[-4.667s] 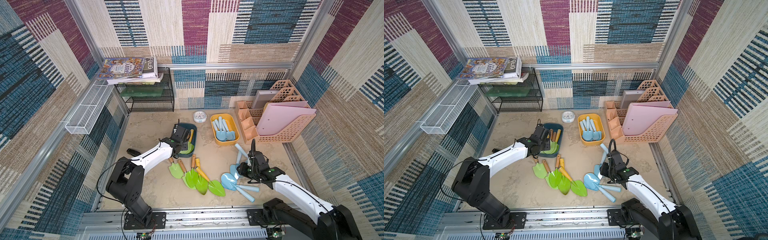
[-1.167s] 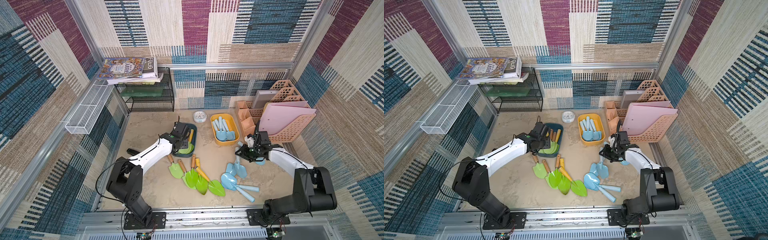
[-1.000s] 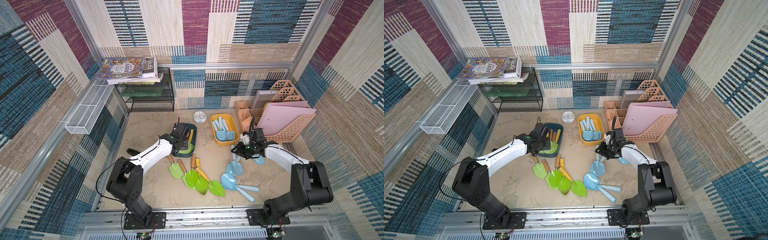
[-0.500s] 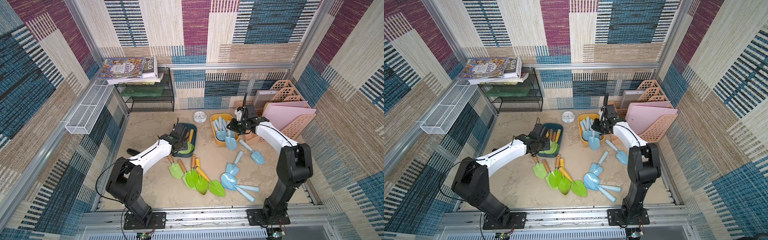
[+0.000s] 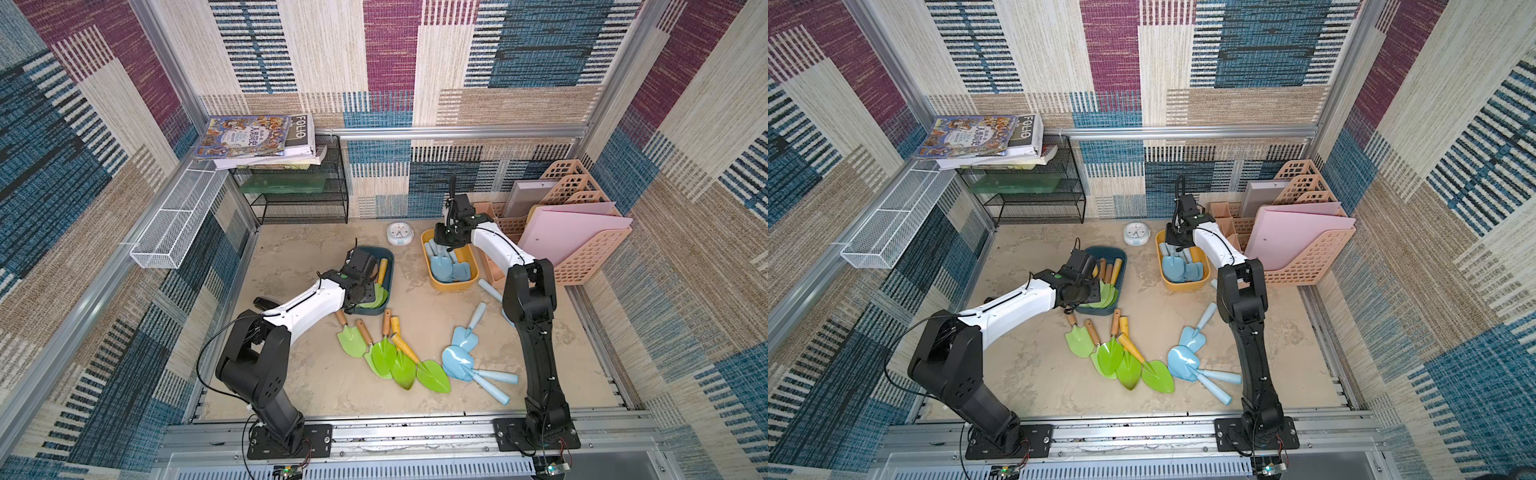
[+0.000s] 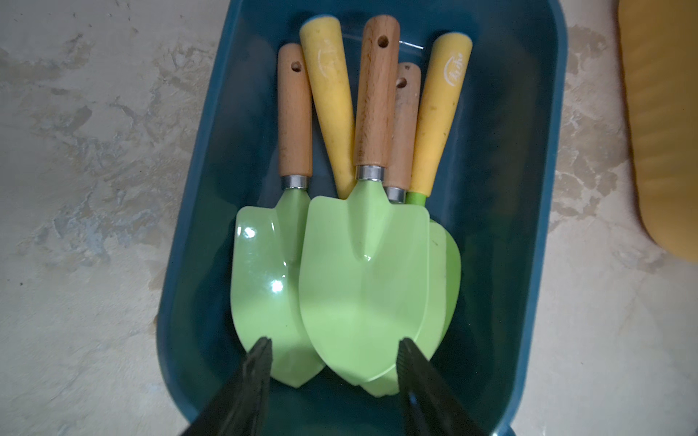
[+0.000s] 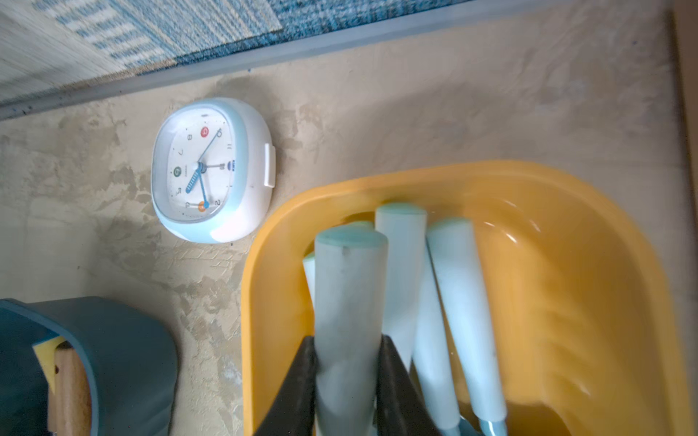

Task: Sort the small shovels by color and place them into the storage box
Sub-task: Place the shovel in the storage box.

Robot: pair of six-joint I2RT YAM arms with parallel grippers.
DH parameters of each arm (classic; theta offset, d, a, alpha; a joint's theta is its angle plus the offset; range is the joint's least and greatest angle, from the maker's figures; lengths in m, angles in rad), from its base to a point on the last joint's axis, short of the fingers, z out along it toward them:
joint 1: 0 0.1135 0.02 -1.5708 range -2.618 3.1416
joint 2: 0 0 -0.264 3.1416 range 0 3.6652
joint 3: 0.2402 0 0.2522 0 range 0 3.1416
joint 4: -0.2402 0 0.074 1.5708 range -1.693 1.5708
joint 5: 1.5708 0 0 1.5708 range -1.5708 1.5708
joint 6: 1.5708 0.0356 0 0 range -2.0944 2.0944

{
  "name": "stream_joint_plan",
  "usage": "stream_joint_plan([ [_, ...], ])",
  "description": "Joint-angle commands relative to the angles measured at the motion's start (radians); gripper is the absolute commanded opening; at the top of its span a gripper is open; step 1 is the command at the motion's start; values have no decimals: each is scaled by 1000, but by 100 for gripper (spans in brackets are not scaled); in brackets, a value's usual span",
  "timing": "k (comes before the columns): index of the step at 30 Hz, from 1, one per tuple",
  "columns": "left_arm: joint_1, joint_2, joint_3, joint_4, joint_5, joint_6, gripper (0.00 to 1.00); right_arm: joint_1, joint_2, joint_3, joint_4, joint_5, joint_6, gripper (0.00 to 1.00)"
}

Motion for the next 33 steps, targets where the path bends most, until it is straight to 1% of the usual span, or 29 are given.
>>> stream_joint_plan([
  [1, 0, 0, 4, 0, 9, -2, 55, 9, 40, 58, -63, 64, -40, 16],
  [11, 0, 1, 4, -9, 6, -9, 55, 10, 91, 71, -51, 86, -45, 18],
  [13, 0, -4, 4, -13, 9, -12, 55, 14, 89, 73, -48, 82, -50, 22],
  [16, 0, -19, -3, -25, 9, -22, 55, 28, 64, 74, -57, 96, -60, 30],
  [18, -1, -38, -16, -33, 8, -32, 55, 43, 29, 68, -66, 119, -76, 33],
  [21, 1, -77, -45, -50, 6, -48, 56, 81, -57, 28, -58, 185, -110, 36],
  [23, -1, -104, -68, -63, 4, -54, 58, 108, -127, -19, -43, 228, -134, 38],
  [24, -1, -120, -81, -73, 1, -58, 61, 119, -169, -51, -33, 246, -142, 39],
  [26, 0, -151, -114, -88, 1, -70, 63, 135, -249, -128, -8, 258, -143, 39],
  [29, -1, -202, -181, -108, -12, -109, 63, 144, -392, -300, 69, 227, -121, 39],
  [31, 0, -236, -239, -112, -34, -152, 63, 147, -489, -440, 136, 185, -100, 39],
  [33, 2, -254, -282, -112, -46, -192, 62, 148, -560, -547, 182, 157, -79, 39],
])
